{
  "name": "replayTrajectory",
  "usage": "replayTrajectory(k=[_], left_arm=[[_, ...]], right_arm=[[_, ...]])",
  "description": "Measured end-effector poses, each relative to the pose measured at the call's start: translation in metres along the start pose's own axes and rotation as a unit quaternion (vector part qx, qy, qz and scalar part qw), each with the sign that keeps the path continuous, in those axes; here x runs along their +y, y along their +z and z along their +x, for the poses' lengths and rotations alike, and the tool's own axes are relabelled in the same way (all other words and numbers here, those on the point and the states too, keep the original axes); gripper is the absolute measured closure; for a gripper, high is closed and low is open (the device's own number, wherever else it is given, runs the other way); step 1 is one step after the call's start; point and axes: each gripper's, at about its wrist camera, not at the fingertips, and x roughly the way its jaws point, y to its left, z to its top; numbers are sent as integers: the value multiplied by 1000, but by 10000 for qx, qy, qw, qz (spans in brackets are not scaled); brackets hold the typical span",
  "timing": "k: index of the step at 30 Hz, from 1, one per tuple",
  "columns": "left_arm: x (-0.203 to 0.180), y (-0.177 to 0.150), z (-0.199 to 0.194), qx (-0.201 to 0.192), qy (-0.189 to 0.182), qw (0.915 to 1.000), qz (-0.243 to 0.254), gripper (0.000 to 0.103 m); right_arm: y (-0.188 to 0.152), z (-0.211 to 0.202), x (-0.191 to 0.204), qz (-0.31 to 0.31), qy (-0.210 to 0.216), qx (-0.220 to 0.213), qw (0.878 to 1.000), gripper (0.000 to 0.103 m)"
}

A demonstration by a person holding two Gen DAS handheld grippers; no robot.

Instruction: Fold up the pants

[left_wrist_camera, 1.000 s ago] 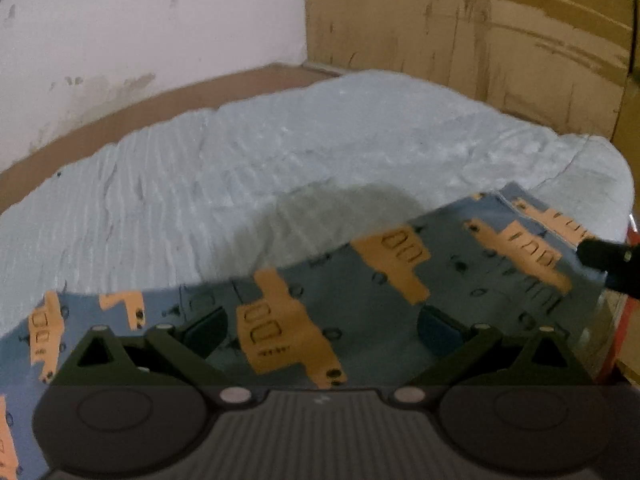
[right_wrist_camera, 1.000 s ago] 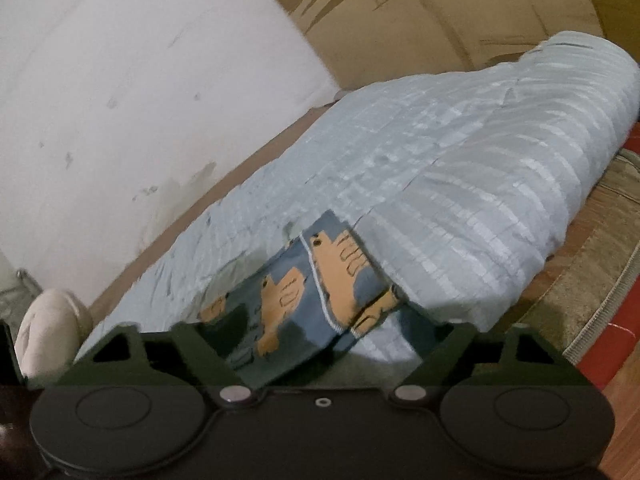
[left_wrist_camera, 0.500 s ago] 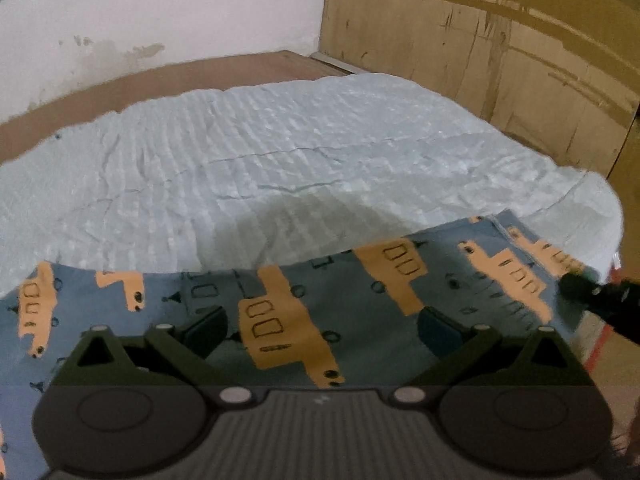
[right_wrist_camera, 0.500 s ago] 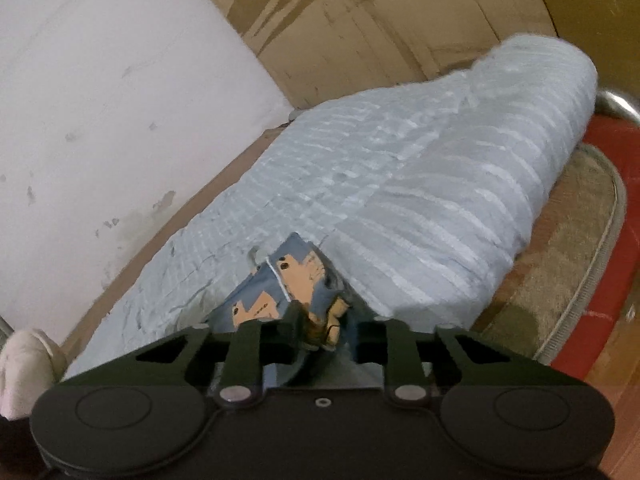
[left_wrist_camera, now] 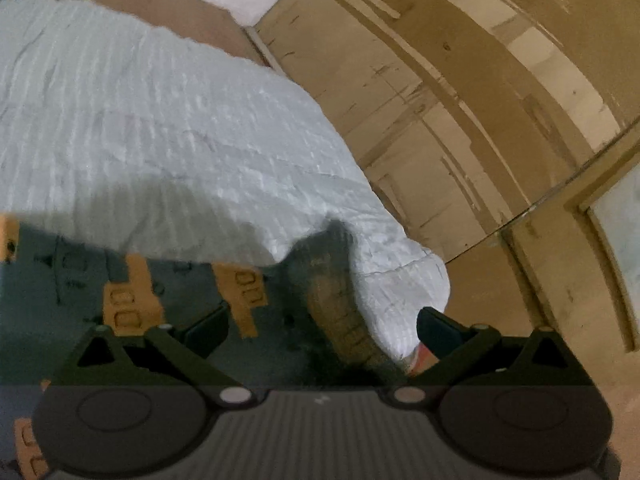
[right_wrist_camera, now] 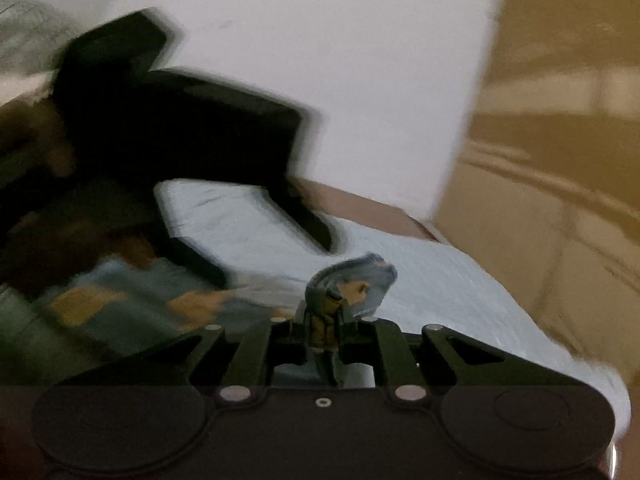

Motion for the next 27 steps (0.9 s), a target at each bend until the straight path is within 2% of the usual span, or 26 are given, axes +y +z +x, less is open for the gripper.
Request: replayTrajectory(k=[1,2,4,5,6,7,12,17,22,27], left_arm=[[4,-2,-1,-19,46,10000,-79,16],[9,-4,-1,-25,150,9997,-165,23],[21,-7,3,75,594,9976,-351,48],[27,-9,7,162,885,9950,-435,55],[31,-11,11,257,1143,9920,-476,68],[34,-14,13,282,1276,9903,-477,74],[37,-22,12,52,1288,9903,-515,76],[34,-22,14,11,1314,9900,-514,77],[30,-21,10,-55,1257,9909,-472,91],[13,-17,1,-179,1362,9903,-226,93]], right_arm=[[0,0,10,-135,156,22,9998,91],[0,1,17,-192,305,55,9993,91],[-4,3,29,-237,558,189,9980,91],[-7,6,33,-258,626,278,9973,90],[-10,8,37,-258,698,376,9965,90],[-12,10,39,-235,745,434,9960,90],[-11,15,39,-92,795,566,9952,90],[-10,15,39,-82,813,579,9950,87],[-13,14,39,-63,800,575,9951,86],[-12,11,37,41,742,491,9960,86]])
